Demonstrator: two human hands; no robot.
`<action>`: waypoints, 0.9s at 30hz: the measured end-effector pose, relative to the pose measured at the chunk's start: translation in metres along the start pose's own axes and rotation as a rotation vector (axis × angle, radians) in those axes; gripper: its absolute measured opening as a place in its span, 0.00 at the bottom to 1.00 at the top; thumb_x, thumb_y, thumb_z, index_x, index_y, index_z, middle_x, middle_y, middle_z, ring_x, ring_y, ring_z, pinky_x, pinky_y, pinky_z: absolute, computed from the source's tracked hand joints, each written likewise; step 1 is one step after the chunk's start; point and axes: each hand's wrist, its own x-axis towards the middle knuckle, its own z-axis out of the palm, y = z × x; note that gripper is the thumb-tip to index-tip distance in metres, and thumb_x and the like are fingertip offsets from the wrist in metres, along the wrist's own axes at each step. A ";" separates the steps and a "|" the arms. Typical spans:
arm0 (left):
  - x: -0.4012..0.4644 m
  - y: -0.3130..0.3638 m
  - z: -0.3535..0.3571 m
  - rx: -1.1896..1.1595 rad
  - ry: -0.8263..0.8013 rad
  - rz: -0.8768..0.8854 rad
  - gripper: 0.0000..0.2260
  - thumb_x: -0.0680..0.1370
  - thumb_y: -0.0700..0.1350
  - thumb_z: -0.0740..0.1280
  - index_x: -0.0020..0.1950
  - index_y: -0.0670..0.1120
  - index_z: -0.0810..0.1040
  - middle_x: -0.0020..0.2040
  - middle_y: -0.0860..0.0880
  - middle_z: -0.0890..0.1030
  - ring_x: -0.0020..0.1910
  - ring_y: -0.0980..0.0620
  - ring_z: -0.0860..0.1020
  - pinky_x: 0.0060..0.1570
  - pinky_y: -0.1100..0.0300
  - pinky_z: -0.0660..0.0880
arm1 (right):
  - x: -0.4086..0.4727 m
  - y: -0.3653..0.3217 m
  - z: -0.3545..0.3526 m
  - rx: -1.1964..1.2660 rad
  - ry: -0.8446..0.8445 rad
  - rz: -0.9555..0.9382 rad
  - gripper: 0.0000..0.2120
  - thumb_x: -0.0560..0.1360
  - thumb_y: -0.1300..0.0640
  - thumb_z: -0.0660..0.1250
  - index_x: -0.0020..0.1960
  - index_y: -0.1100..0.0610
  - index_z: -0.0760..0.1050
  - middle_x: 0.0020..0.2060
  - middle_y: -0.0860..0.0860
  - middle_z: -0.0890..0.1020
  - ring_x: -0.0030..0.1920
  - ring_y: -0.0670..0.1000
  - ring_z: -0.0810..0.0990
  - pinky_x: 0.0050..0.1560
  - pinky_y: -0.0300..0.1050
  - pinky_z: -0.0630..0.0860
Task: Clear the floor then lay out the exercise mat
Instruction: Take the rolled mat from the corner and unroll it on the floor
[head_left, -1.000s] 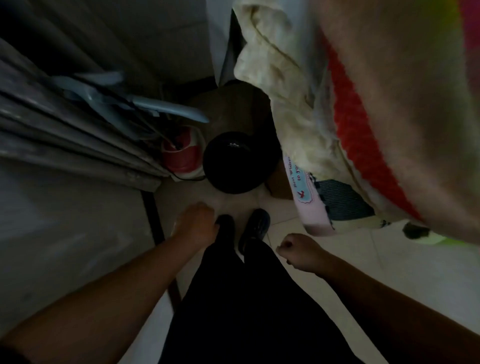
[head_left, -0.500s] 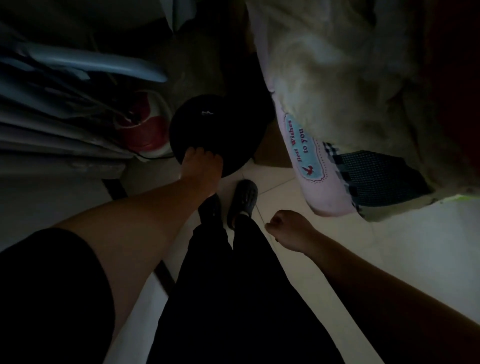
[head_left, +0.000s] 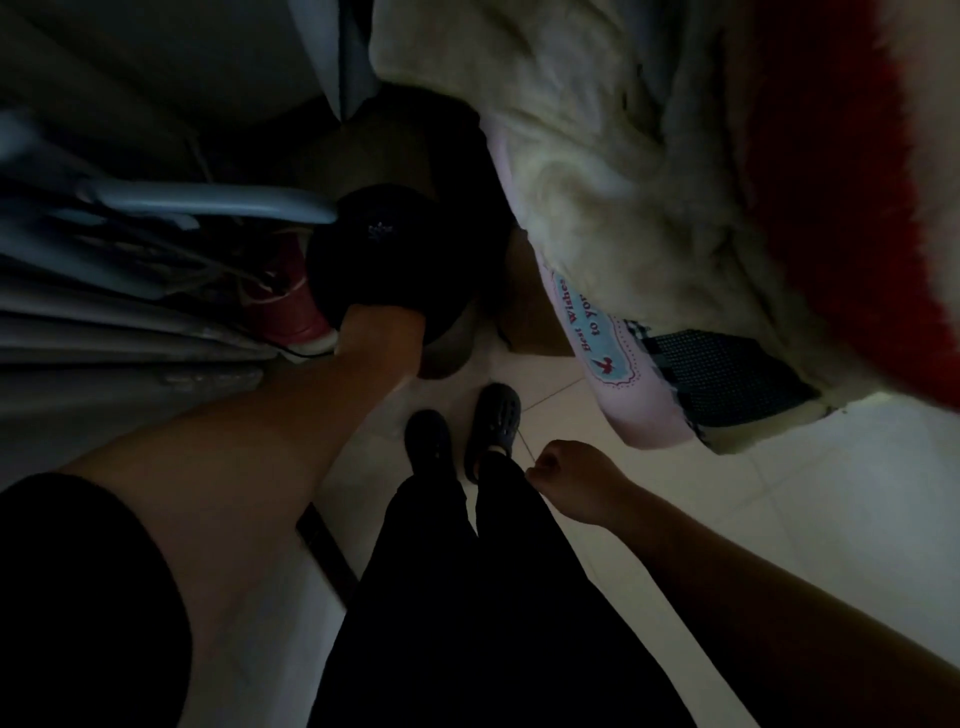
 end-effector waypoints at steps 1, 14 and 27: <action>-0.006 -0.004 -0.004 -0.026 0.027 0.002 0.09 0.76 0.43 0.63 0.52 0.44 0.80 0.50 0.43 0.82 0.49 0.43 0.80 0.46 0.54 0.75 | -0.005 0.000 -0.003 -0.021 -0.032 -0.051 0.14 0.79 0.58 0.61 0.61 0.64 0.74 0.54 0.64 0.79 0.55 0.61 0.79 0.50 0.47 0.75; -0.100 -0.008 0.000 0.048 -0.284 0.135 0.17 0.79 0.50 0.60 0.65 0.45 0.74 0.64 0.42 0.77 0.62 0.43 0.76 0.60 0.51 0.73 | -0.040 0.003 0.004 -0.041 0.034 0.069 0.17 0.79 0.49 0.61 0.55 0.63 0.75 0.56 0.61 0.80 0.57 0.59 0.77 0.46 0.44 0.67; -0.168 0.000 0.007 0.226 -0.287 0.355 0.10 0.78 0.47 0.59 0.55 0.46 0.75 0.57 0.45 0.80 0.56 0.45 0.79 0.49 0.57 0.71 | -0.119 0.038 0.046 0.195 0.118 0.175 0.15 0.78 0.49 0.60 0.50 0.60 0.78 0.51 0.59 0.82 0.53 0.58 0.80 0.44 0.42 0.67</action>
